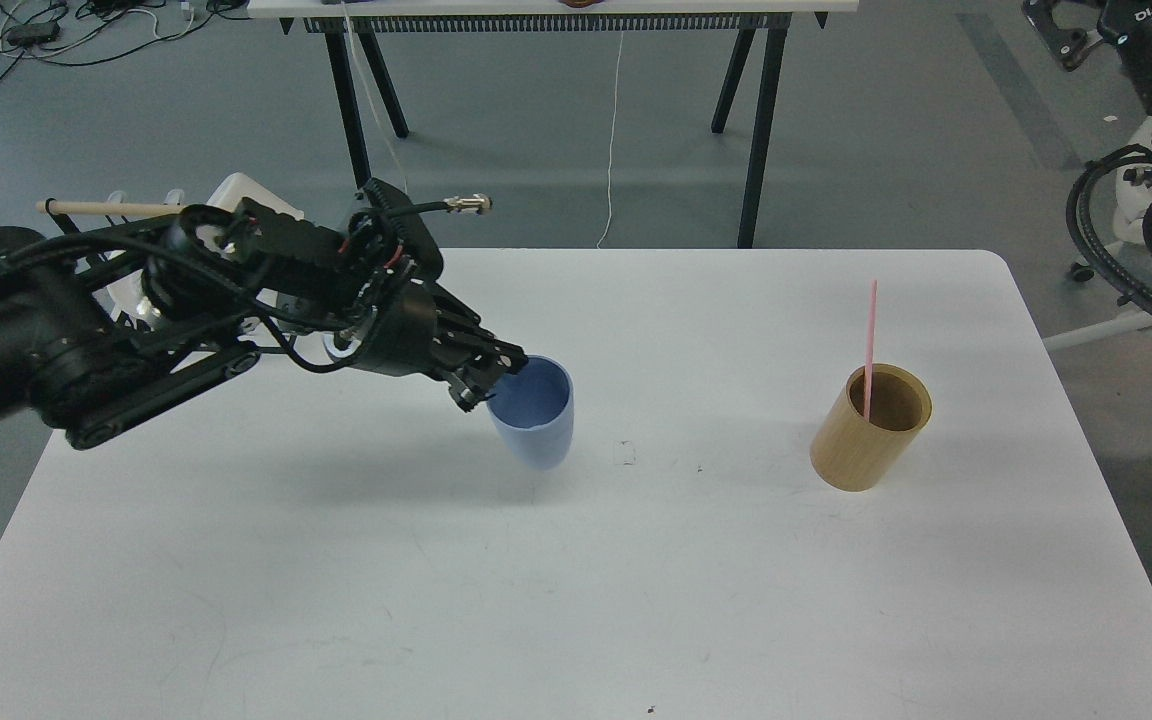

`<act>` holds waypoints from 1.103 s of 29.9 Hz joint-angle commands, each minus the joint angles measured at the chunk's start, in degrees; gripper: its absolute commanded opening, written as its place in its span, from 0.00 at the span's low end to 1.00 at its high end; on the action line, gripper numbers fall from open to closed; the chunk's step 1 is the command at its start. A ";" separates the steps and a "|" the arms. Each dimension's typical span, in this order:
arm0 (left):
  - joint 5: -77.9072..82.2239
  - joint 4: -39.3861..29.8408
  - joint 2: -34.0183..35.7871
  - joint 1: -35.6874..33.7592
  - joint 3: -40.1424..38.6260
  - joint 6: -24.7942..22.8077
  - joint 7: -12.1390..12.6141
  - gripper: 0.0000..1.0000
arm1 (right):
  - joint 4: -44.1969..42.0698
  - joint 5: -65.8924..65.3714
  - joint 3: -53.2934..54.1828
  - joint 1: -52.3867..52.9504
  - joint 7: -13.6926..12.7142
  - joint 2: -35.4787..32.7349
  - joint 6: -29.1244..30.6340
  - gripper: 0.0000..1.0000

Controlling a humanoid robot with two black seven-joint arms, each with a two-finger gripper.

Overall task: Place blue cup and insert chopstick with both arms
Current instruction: 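Carry the blue cup toward the table center and set it down, then release the blue cup and retract the left arm to rest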

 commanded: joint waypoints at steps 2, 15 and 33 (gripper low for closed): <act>2.42 3.58 -7.90 0.13 0.16 -0.01 0.48 0.01 | 0.09 0.00 -0.03 -0.05 0.05 -0.17 0.00 0.99; 4.37 12.73 -14.86 3.38 1.83 -0.01 0.92 0.02 | 3.43 0.09 -0.03 -1.28 0.05 -3.15 0.00 0.99; -1.42 7.19 -9.58 7.43 -15.80 -0.01 2.24 0.93 | 8.70 -0.18 -0.55 -5.75 -0.39 -7.54 0.00 0.99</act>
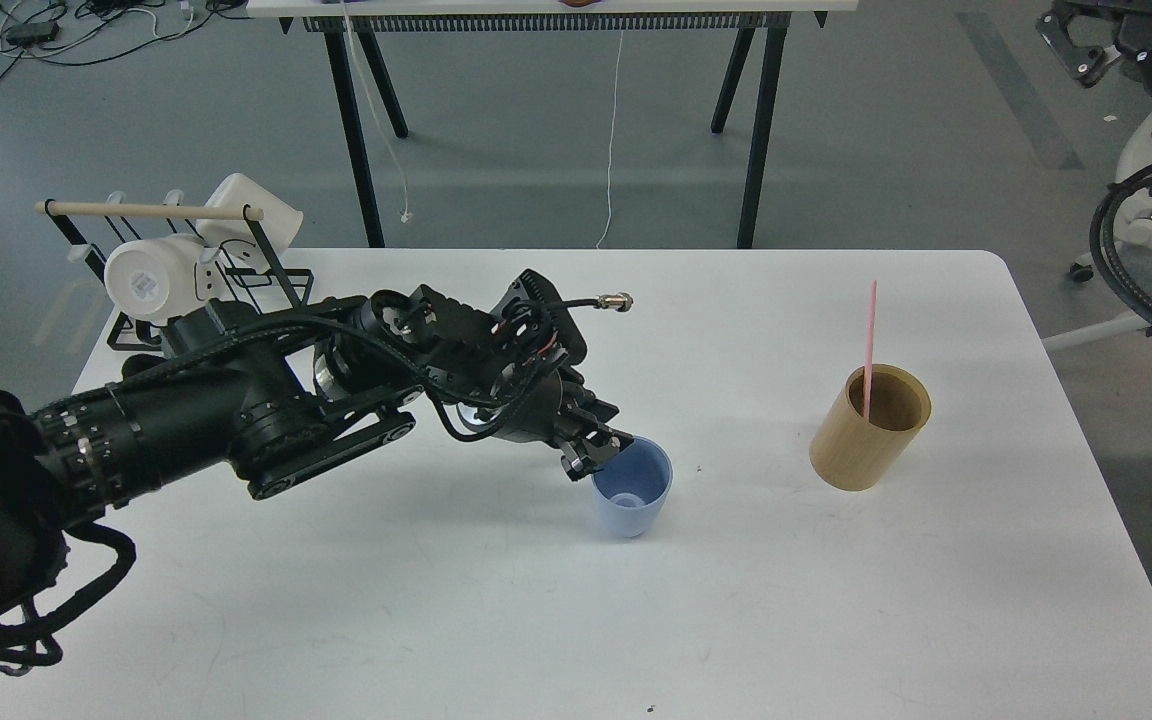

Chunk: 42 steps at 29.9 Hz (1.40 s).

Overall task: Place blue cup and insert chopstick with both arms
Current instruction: 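Release the blue cup and retract the left arm to rest, then reach the right gripper to the pink stick in the tan cup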

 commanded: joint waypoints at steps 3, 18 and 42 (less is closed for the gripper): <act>-14.78 -0.16 2.02 1.36 -15.23 0.01 -0.28 0.98 | 6.63 -2.23 -3.04 -2.68 -0.37 -5.08 0.00 0.99; -89.83 17.84 4.14 4.08 -23.60 0.01 -4.55 1.00 | 27.83 -39.23 -6.65 -9.18 0.16 -15.81 -8.58 0.97; -132.06 38.60 3.08 4.43 -23.60 0.01 2.97 1.00 | 31.88 -101.03 -28.36 -12.70 5.78 -15.90 -14.99 0.71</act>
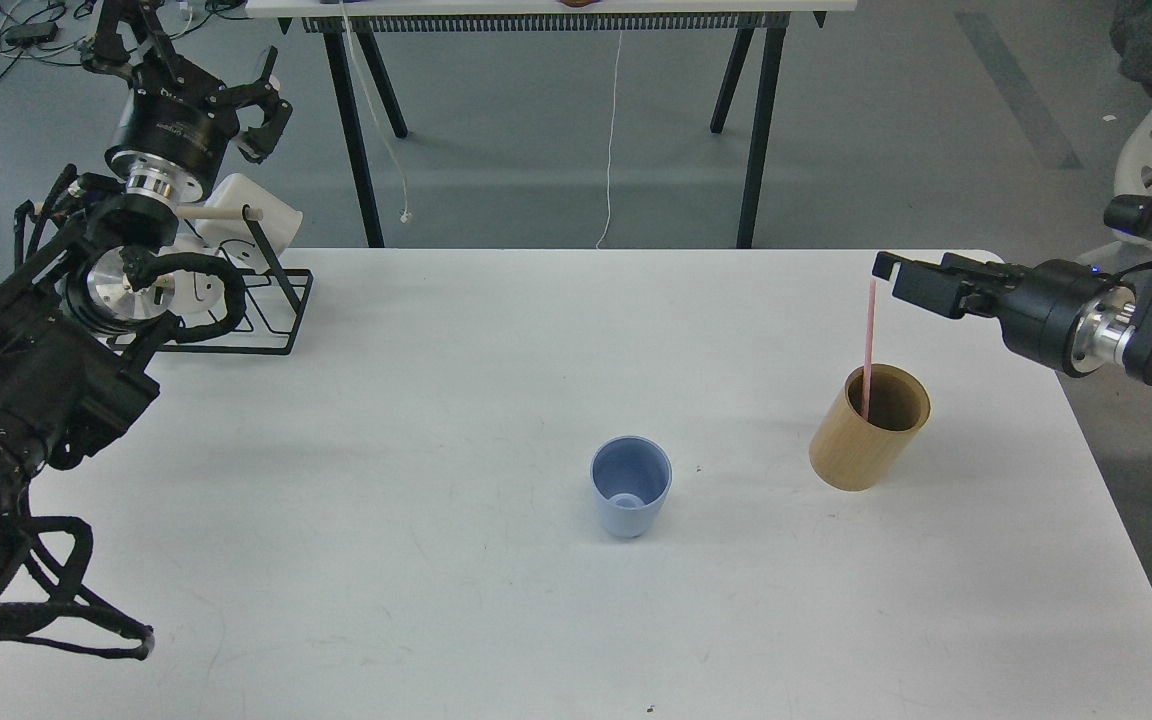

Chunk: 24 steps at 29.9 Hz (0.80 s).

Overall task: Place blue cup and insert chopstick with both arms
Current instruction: 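Reach the right gripper to the pink stick in the tan cup, then grasp the pink stick and pull it up out of the tan cup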

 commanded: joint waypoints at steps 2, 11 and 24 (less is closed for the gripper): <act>-0.50 0.01 -0.13 0.02 0.10 0.00 0.02 1.00 | -0.44 -4.35 -3.05 0.09 0.15 0.07 -0.09 0.65; -0.42 0.01 0.22 0.02 0.19 0.00 0.11 1.00 | -3.61 -8.75 -5.87 0.79 -0.03 2.26 0.26 0.47; -0.42 0.19 0.40 0.02 0.19 0.00 0.11 1.00 | -6.51 -8.84 -7.09 2.29 -0.12 6.13 0.61 0.32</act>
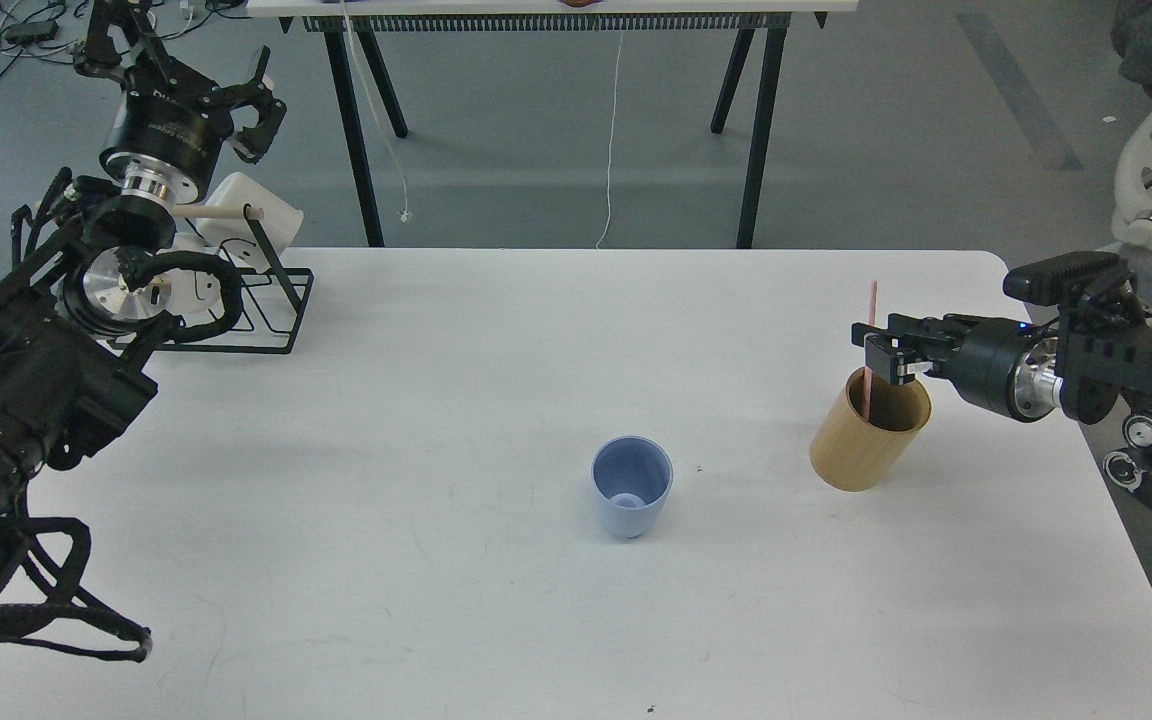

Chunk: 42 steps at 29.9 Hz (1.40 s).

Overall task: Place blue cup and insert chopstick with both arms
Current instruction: 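Grasp the pink stick and pull it up out of the tan cup, then move the pink stick over the blue cup and lower it inside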

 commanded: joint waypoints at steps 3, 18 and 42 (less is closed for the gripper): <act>-0.08 0.11 0.11 0.01 0.04 0.00 -0.09 1.00 | -1.27 0.00 -1.67 0.56 0.01 0.76 0.13 0.18; -0.17 1.16 0.38 -0.16 -0.05 0.00 -0.35 1.00 | 3.37 0.97 -2.20 3.64 0.28 -4.24 0.22 0.02; -0.17 1.08 1.52 -0.25 -0.14 0.00 -0.35 1.00 | 14.98 20.22 -0.62 17.97 -6.49 0.12 0.13 0.01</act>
